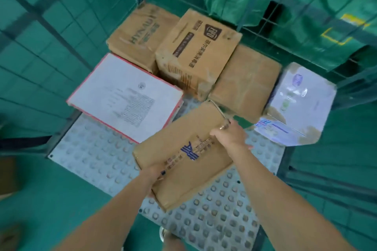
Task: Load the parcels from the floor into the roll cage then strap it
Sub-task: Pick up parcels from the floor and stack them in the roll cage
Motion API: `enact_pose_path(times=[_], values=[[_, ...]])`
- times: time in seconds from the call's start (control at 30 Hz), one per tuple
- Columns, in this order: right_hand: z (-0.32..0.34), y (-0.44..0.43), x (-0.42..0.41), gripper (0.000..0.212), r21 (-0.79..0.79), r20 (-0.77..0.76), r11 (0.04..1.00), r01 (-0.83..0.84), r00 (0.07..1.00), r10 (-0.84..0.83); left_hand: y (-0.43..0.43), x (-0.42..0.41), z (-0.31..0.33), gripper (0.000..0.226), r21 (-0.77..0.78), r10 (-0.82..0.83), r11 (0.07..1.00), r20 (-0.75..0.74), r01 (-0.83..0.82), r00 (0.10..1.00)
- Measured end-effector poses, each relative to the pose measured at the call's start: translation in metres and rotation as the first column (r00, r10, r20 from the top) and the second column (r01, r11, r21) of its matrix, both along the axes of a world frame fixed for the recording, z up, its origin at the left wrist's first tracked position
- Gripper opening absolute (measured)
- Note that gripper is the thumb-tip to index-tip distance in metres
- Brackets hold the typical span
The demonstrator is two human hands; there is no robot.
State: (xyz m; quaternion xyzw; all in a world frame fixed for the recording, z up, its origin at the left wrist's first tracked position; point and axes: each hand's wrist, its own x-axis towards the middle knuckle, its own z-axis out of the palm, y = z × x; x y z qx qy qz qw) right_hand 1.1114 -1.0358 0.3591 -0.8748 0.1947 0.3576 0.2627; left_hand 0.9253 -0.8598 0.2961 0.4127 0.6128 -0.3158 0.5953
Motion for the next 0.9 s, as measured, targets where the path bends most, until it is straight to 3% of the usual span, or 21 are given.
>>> enact_pose_path(times=[0.13,0.47,0.6,0.7,0.8,0.9], values=[[-0.036,0.024,0.039,0.089,-0.031,0.000,0.986,-0.165,0.986,0.165,-0.009,0.023,0.000,0.024,-0.029,0.212,0.976,-0.091,-0.216,0.973],[-0.109,0.081,0.094,0.087,-0.116,0.048,0.874,-0.471,0.877,0.479,-0.016,0.069,-0.048,0.014,-0.028,0.408,0.908,-0.159,-0.417,0.899],[-0.131,0.092,0.101,0.093,-0.092,0.015,0.877,-0.472,0.880,0.475,-0.016,0.091,-0.063,0.007,-0.055,0.428,0.899,-0.108,-0.435,0.897],[-0.145,0.095,0.088,0.090,0.060,-0.004,0.871,-0.488,0.872,0.489,-0.012,0.097,-0.072,0.020,-0.062,0.411,0.906,-0.100,-0.418,0.906],[-0.148,0.095,0.076,0.080,0.042,0.018,0.838,-0.544,0.839,0.544,-0.006,0.093,-0.079,0.033,-0.119,0.416,0.897,-0.107,-0.427,0.903],[-0.143,0.092,0.069,0.075,0.160,0.057,0.890,-0.428,0.904,0.424,0.001,0.087,-0.082,0.060,-0.197,0.262,0.938,-0.130,-0.284,0.956]])
